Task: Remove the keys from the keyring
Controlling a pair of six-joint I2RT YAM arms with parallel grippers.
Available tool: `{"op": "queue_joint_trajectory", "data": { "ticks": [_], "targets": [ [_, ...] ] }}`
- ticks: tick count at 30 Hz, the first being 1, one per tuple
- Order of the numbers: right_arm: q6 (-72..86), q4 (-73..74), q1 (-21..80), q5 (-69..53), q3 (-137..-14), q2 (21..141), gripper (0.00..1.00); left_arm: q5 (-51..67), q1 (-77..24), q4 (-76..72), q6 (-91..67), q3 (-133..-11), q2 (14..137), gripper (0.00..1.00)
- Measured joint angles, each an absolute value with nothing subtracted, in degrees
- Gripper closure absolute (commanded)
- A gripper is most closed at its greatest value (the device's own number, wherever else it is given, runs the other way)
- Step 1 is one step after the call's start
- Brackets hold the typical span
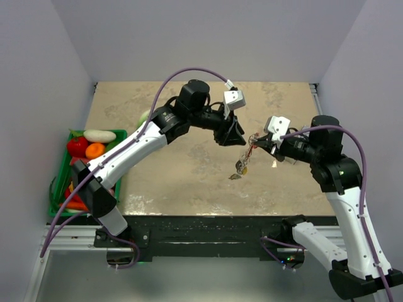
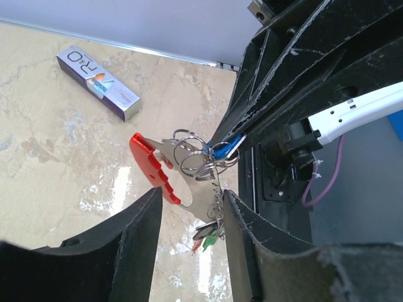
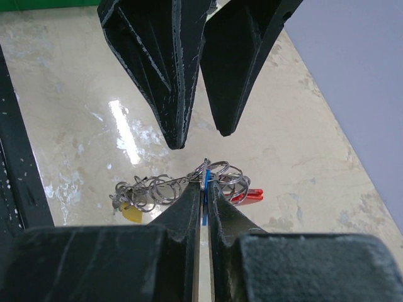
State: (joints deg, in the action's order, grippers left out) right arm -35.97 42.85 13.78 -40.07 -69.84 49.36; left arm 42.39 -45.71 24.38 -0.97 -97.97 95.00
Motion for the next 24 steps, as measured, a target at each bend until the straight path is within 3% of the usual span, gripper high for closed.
{"op": "queue_joint_trajectory", "data": {
  "ticks": [17,24],
  "targets": [
    [-36.0,43.9,13.4,-44.9,-70.7,49.3,1.00,44.2,-45.7,22.5,-2.4,-96.8,95.1,0.43],
    [-36.2,45.2,13.1,-46.1,-71.8,49.3,1.00,49.8,-45.7,21.1,-2.7,-96.6,95.7,0.55]
  ]
}}
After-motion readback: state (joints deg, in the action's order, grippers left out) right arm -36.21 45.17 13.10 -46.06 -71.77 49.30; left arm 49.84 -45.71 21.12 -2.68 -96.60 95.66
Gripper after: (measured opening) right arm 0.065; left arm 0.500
